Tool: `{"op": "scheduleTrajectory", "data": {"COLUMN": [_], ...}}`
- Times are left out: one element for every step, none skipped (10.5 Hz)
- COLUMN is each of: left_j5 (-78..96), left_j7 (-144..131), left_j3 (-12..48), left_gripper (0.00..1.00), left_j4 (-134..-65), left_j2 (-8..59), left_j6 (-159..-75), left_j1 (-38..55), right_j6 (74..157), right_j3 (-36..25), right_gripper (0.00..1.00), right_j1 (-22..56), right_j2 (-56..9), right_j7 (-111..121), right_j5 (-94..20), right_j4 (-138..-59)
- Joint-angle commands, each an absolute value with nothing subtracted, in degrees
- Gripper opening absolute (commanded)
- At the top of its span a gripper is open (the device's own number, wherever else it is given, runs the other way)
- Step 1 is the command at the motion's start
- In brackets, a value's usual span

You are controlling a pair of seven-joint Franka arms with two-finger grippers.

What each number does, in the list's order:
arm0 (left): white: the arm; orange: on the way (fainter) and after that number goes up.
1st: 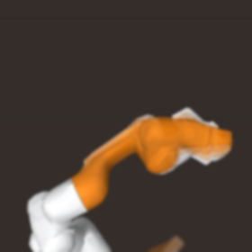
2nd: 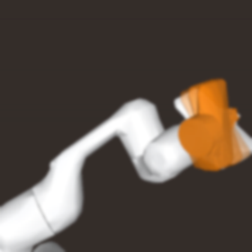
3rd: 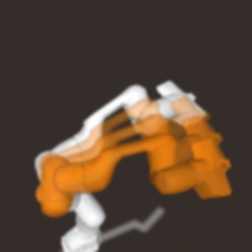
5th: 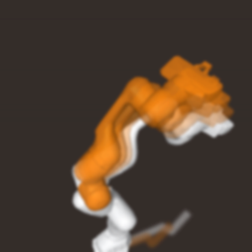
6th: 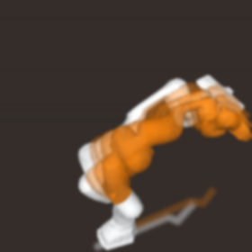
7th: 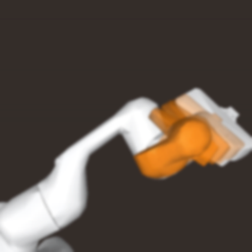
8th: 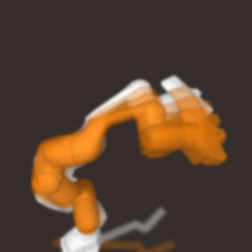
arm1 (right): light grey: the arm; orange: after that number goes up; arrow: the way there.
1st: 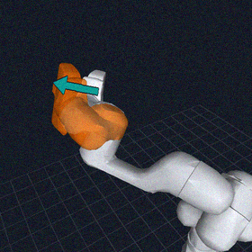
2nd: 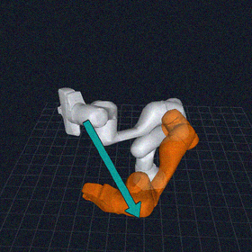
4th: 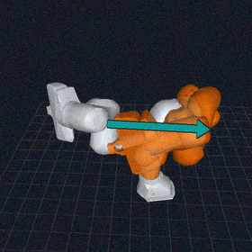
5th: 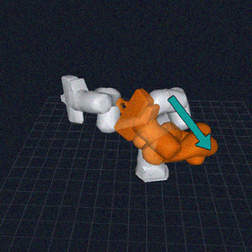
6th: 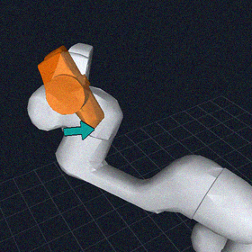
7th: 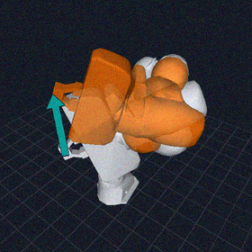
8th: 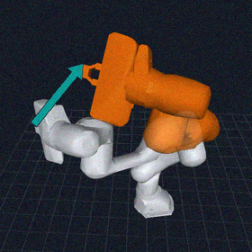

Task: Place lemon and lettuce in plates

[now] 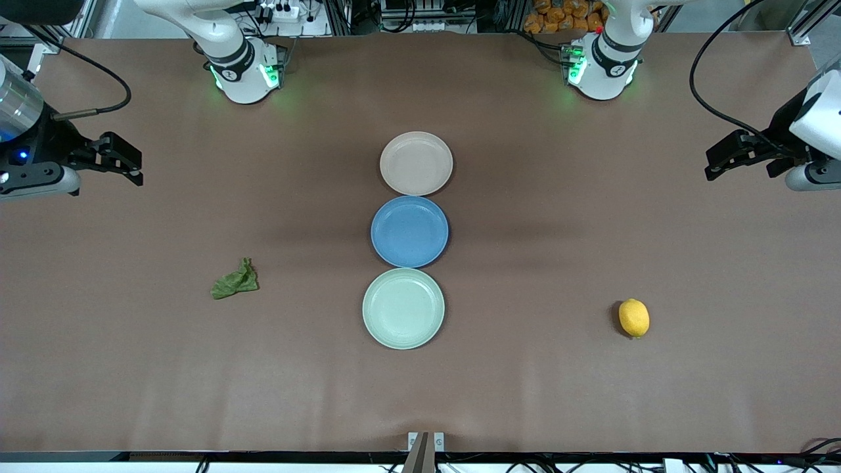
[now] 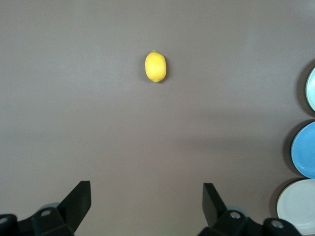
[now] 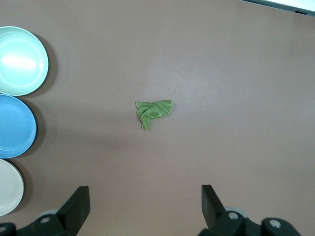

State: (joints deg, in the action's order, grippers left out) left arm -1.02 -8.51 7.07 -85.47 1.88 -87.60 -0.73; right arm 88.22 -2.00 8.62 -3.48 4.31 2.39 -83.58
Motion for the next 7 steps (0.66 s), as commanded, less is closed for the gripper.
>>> {"op": "scheduleTrajectory", "data": {"left_j5": [-2.2,-2.1,-1.9,-2.1,-2.2,-2.2,-2.8], "left_j7": [-7.1,-7.1,-7.6,-7.7,-7.6,-7.5,-6.9], "left_j3": [7.3,7.3,7.3,7.3,7.3,7.2,7.2], "left_gripper": [1.0,1.0,1.0,1.0,1.0,1.0,1.0], "left_j4": [-85.0,-85.0,-85.1,-85.1,-85.3,-85.4,-85.6], "left_j2": [1.5,1.8,2.1,2.5,4.7,8.1,11.6], "left_j6": [-86.3,-86.3,-86.3,-86.3,-86.8,-88.8,-92.3], "left_j1": [-1.1,-1.1,-1.1,-1.1,-1.2,-1.5,-2.9], "right_j6": [88.8,88.6,88.6,88.6,88.2,88.1,88.1], "right_j3": [-1.6,-1.6,-1.7,-1.7,-1.7,-1.8,-1.8], "right_gripper": [1.0,1.0,1.0,1.0,1.0,1.0,1.0], "right_j1": [8.3,8.2,8.2,8.1,8.1,8.0,8.0], "right_j2": [-1.9,-1.9,-1.9,-1.9,-1.8,-1.8,-1.8], "right_j7": [4.5,4.5,4.5,4.0,3.8,3.8,3.8], "right_j5": [2.6,2.6,2.2,1.9,1.9,1.9,1.9], "right_j4": [-85.2,-85.3,-85.3,-85.3,-85.2,-85.2,-85.2]}}
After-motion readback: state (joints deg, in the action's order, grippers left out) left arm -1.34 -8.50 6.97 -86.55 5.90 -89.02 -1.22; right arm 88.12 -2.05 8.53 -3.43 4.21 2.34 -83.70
